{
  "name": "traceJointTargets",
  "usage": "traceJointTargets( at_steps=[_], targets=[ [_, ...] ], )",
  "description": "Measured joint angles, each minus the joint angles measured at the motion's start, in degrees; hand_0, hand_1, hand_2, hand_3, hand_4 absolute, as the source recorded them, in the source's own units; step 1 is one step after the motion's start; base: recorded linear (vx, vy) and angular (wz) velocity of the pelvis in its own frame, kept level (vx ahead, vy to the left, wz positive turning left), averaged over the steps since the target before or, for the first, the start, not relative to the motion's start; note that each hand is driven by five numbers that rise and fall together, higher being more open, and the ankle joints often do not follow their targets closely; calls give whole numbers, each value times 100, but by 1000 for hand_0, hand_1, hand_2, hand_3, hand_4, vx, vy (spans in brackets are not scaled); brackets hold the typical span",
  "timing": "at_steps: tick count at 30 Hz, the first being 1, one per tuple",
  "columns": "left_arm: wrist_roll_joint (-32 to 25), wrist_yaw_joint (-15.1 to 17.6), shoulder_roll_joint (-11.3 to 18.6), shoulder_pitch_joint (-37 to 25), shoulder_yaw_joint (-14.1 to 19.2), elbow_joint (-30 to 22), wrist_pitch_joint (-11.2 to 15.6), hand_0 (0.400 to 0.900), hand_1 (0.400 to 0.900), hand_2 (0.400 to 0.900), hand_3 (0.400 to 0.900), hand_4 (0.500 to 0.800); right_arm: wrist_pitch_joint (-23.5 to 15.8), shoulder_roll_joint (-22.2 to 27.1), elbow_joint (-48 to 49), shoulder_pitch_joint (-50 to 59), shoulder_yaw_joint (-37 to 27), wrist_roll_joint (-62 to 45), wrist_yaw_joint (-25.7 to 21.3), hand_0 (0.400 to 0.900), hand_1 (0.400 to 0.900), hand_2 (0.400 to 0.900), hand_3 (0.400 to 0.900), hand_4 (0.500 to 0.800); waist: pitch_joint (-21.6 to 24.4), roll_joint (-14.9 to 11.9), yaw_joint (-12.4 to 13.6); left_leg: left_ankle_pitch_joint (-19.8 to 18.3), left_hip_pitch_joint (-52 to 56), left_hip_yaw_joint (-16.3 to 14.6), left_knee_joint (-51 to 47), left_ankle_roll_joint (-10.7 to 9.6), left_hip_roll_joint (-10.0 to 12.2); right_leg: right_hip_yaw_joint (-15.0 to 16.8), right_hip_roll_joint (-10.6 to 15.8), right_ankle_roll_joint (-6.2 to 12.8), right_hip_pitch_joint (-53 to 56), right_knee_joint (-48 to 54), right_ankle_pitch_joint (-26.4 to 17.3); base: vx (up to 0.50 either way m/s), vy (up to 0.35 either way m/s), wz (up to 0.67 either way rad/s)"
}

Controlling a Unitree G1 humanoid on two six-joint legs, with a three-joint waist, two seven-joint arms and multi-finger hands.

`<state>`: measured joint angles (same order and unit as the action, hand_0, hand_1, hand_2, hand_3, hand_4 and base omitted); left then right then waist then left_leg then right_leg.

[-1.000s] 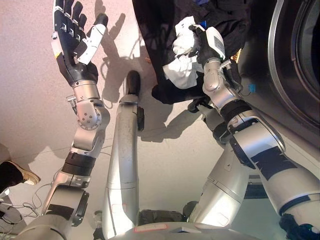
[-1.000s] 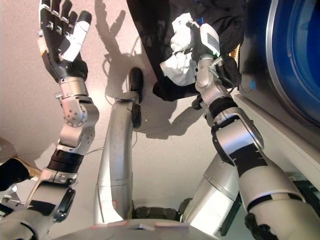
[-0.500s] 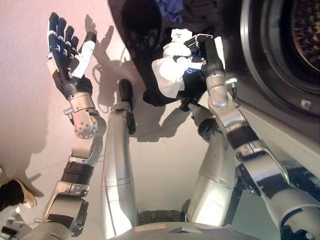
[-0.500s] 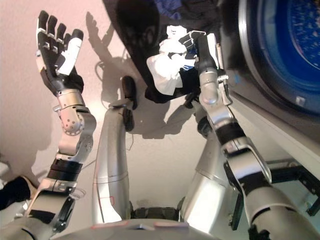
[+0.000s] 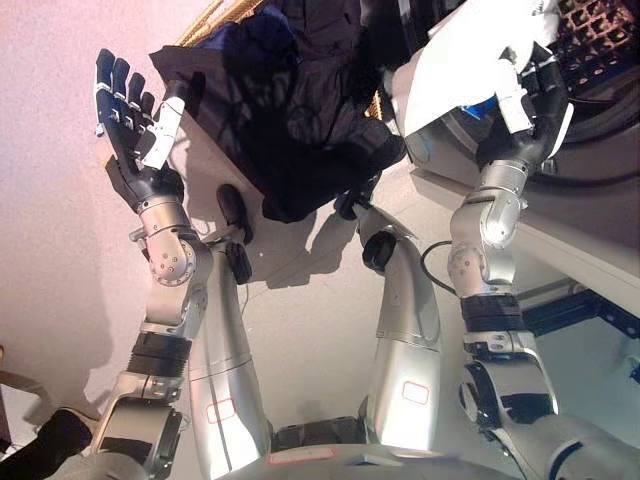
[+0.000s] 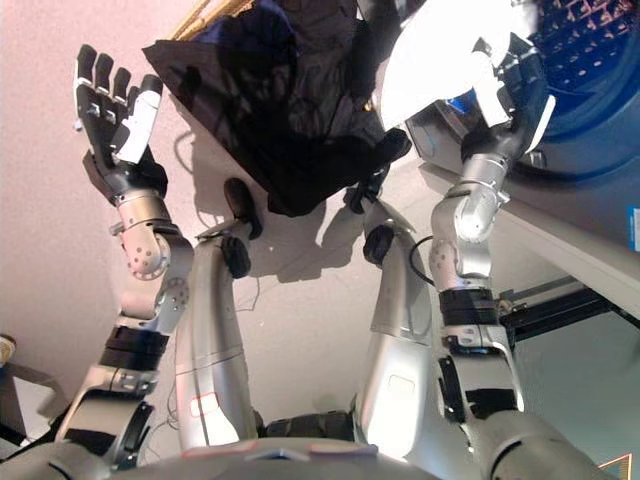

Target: Put the clothes in the basket into the washing machine.

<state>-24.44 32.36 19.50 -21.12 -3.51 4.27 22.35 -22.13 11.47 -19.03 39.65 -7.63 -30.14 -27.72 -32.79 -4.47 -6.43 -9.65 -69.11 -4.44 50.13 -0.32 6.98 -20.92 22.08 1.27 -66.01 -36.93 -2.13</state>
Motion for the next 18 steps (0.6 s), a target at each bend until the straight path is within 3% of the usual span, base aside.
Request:
traceJointTargets(
  at_steps=[2,7,10,13,14,15,18],
  targets=[
    [1,8,-2,-10,-4,-1,10,900,900,900,900,800,-79,-40,-396,573,-154,-232,-275,400,400,400,400,500,2,5,35,19,6,-11,-40,-26,2,8,1,-4,-29,-11,-2,19,-15,10],
    [-20,102,36,-5,-274,-14,34,900,900,900,900,800,-360,195,-1833,2199,-851,-486,-1240,400,400,400,400,500,2,75,429,37,33,-104,-39,-46,-26,101,115,-68,-189,-253,44,35,-11,13],
    [-18,78,191,-5,-542,-23,35,900,900,900,900,800,-445,937,-3007,2911,-959,-839,-1531,400,400,400,400,500,5,150,677,57,47,-87,-24,-56,-122,116,268,-101,-240,-492,175,19,-33,15],
    [-28,-16,375,18,-724,-28,36,900,900,900,900,800,-417,1713,-4044,3404,-956,-1540,-1407,400,400,400,400,500,2,162,858,87,52,-70,-32,-58,-195,122,366,-134,-272,-609,258,23,-31,7],
    [-30,-63,445,41,-768,-28,34,900,900,900,900,800,-417,1904,-4222,3466,-960,-1727,-1377,424,424,424,424,514,2,162,915,89,62,-69,-31,-59,-200,123,369,-135,-259,-608,259,19,-22,5],
    [-32,-87,506,63,-806,-28,32,900,900,900,900,800,-417,2049,-4328,3485,-968,-1870,-1339,900,900,900,900,800,3,163,938,91,77,-72,-35,-55,-211,127,378,-135,-246,-607,259,13,-14,5],
    [-35,-204,666,71,-842,-28,30,900,900,900,900,800,-349,2394,-4669,3505,-910,-2117,-1088,900,900,900,900,800,7,173,947,103,114,-71,-35,-35,-260,125,424,-135,-198,-610,256,0,0,0]
  ],
)
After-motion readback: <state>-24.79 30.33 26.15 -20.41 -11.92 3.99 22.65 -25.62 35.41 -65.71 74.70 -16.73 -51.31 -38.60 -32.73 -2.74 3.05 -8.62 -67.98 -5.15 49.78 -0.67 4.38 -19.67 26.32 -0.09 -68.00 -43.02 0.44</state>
